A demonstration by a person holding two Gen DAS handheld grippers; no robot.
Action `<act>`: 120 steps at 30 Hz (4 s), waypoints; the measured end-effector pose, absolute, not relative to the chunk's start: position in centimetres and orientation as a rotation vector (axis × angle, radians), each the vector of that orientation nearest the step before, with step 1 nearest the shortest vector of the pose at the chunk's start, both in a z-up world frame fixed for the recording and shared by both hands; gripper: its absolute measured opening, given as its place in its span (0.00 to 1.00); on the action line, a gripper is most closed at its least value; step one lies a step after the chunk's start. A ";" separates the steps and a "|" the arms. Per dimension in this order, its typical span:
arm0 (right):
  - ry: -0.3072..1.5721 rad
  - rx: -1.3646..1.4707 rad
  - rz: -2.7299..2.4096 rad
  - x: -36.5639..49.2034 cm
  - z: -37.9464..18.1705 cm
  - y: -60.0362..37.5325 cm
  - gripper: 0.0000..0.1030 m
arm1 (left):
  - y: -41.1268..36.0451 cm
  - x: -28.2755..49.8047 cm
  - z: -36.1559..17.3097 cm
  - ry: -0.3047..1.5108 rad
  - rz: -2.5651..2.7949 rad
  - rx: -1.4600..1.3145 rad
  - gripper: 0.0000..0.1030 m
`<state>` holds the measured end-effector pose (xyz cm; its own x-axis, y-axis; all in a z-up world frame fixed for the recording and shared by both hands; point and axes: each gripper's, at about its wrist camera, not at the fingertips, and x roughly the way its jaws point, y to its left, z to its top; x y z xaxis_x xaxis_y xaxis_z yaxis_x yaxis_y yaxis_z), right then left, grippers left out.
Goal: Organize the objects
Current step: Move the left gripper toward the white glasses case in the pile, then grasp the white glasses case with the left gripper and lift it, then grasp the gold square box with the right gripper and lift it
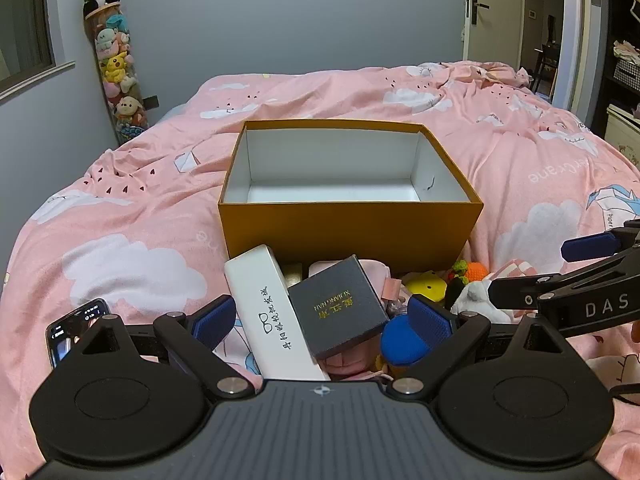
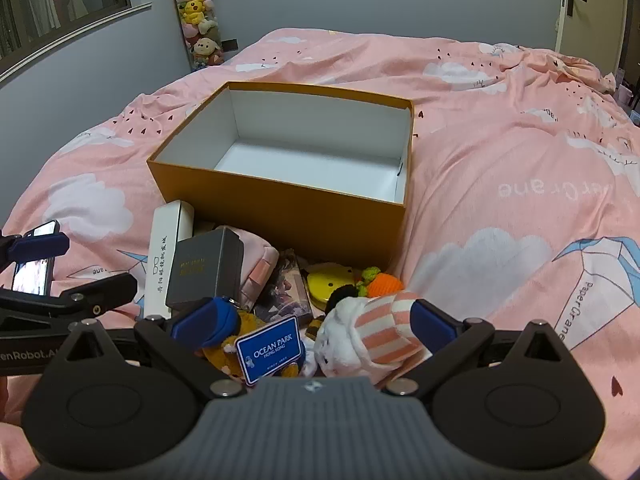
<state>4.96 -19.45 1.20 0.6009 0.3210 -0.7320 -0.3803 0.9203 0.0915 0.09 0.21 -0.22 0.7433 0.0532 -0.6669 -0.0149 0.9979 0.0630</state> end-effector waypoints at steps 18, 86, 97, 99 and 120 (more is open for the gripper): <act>0.866 -0.085 0.399 5.3 0.6 -19.3 0.99 | 0.1 0.3 -0.4 0.752 0.036 0.056 1.00; 1.053 -0.106 0.711 17.4 -3.5 -9.3 0.41 | 9.8 12.1 -7.1 1.063 0.230 -0.362 0.85; 1.067 -0.098 0.748 17.7 -3.9 -8.8 0.41 | 9.4 12.8 -8.6 1.098 0.243 -0.361 0.67; 1.067 -0.104 0.750 17.6 -3.9 -8.7 0.41 | 9.5 12.5 -8.5 1.088 0.236 -0.373 0.66; 0.964 -0.171 0.742 15.7 -0.6 -8.3 0.26 | 8.9 9.9 -3.0 0.824 0.249 -0.253 0.66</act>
